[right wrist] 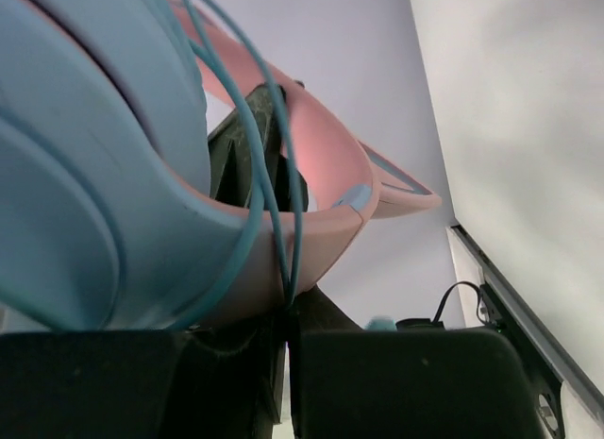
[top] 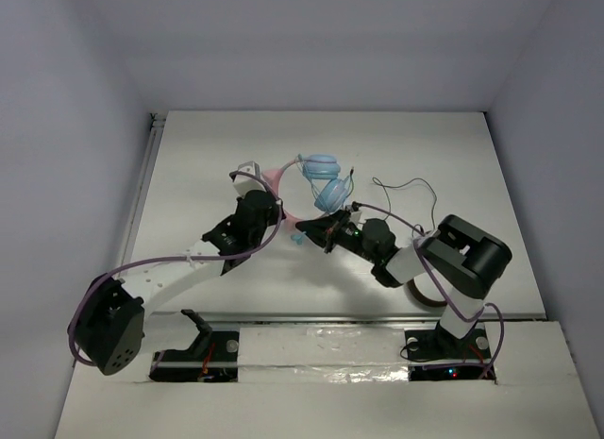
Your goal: Wrap the headphones
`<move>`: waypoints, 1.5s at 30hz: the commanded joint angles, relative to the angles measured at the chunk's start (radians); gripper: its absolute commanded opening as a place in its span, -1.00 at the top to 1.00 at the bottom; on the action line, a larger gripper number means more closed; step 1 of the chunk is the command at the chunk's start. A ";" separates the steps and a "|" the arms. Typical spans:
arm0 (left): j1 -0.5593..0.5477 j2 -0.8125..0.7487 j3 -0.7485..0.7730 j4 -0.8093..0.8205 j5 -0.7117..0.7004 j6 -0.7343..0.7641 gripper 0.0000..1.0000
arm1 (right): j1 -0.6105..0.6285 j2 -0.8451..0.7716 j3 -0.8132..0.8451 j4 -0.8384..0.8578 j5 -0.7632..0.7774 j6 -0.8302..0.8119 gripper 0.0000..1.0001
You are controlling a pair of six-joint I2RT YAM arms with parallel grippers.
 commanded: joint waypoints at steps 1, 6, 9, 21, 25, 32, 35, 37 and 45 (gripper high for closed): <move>-0.060 -0.032 -0.023 0.073 0.126 -0.068 1.00 | -0.010 0.033 0.019 0.461 0.151 0.058 0.89; -0.069 -0.007 -0.041 0.094 0.120 -0.073 1.00 | -0.010 0.065 0.028 0.508 0.233 0.128 0.81; -0.078 0.003 -0.041 0.087 0.128 -0.068 1.00 | -0.010 0.024 0.030 0.426 0.277 0.144 0.68; -0.078 0.132 0.011 0.096 0.247 -0.056 1.00 | -0.010 -0.136 0.129 -0.206 0.309 0.097 0.13; -0.078 0.120 0.028 0.067 0.287 -0.045 1.00 | -0.010 -0.176 0.201 -0.471 0.322 0.004 0.07; -0.078 0.112 0.063 0.010 0.359 -0.018 1.00 | -0.010 -0.177 0.311 -0.767 0.329 -0.120 -0.06; -0.078 0.128 0.064 -0.005 0.365 -0.007 1.00 | -0.010 -0.179 0.372 -0.869 0.346 -0.177 -0.24; -0.066 0.140 0.067 -0.011 0.373 -0.002 1.00 | -0.001 -0.200 0.385 -0.897 0.392 -0.194 -0.34; -0.041 0.172 0.110 -0.051 0.445 0.055 1.00 | 0.008 -0.136 0.569 -1.223 0.438 -0.392 -0.73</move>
